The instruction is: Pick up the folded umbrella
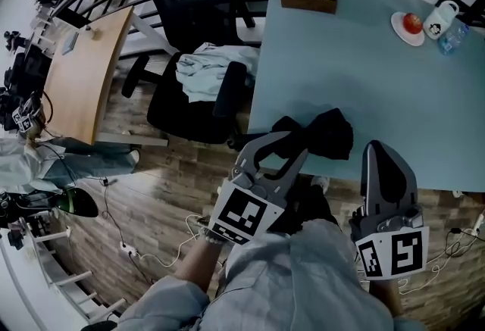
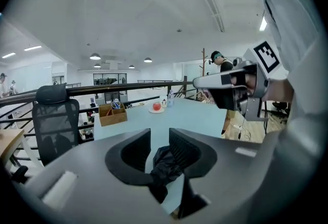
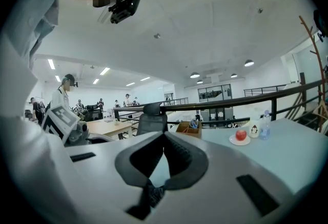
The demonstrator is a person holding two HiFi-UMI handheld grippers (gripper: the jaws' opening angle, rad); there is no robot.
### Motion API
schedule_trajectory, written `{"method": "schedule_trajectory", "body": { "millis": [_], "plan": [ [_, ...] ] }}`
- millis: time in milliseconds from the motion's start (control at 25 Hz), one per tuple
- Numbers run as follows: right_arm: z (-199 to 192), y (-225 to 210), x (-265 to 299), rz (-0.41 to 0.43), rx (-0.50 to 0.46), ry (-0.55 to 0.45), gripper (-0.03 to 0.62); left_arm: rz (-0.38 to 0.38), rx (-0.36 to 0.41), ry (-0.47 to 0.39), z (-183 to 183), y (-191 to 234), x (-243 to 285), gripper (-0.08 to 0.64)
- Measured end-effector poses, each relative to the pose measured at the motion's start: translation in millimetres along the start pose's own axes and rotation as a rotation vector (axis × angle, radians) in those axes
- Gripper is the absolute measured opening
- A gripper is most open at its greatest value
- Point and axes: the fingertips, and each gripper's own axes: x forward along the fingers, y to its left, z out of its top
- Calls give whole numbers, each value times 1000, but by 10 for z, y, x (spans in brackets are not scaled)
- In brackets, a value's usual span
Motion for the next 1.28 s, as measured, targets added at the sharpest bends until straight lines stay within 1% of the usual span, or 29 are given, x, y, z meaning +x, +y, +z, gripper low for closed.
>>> {"method": "schedule_trajectory", "body": {
  "millis": [160, 360, 480, 560, 640, 720, 800, 880, 1000, 1160, 1280],
  "plan": [
    [-36, -97, 32, 17, 10, 8, 0, -25, 91, 124, -299, -91, 175, 136],
    [-66, -208, 82, 38, 25, 23, 0, -121, 263, 265, -580, -249, 401, 194],
    [-74, -265, 124, 50, 31, 23, 0, -161, 334, 352, -793, -283, 528, 228],
    [-82, -315, 142, 55, 40, 24, 0, -174, 386, 417, -923, -269, 608, 241],
    [-107, -375, 151, 55, 49, 30, 0, -169, 447, 495, -1046, -229, 671, 242],
    [-139, -424, 149, 55, 58, 38, 0, -176, 489, 572, -1198, -210, 722, 242],
    [-157, -459, 147, 60, 66, 41, 0, -201, 511, 633, -1365, -218, 775, 242],
    [-159, -497, 152, 63, 69, 40, 0, -224, 513, 684, -1489, -219, 827, 242],
    [-162, -573, 168, 64, 73, 43, 0, -235, 511, 733, -1580, -200, 910, 242],
    [-202, -684, 183, 64, 78, 53, 0, -241, 547, 811, -1754, -143, 1008, 242],
    [-224, -753, 182, 63, 83, 60, 0, -251, 529, 856, -1839, -134, 1042, 242]
  ]
}}
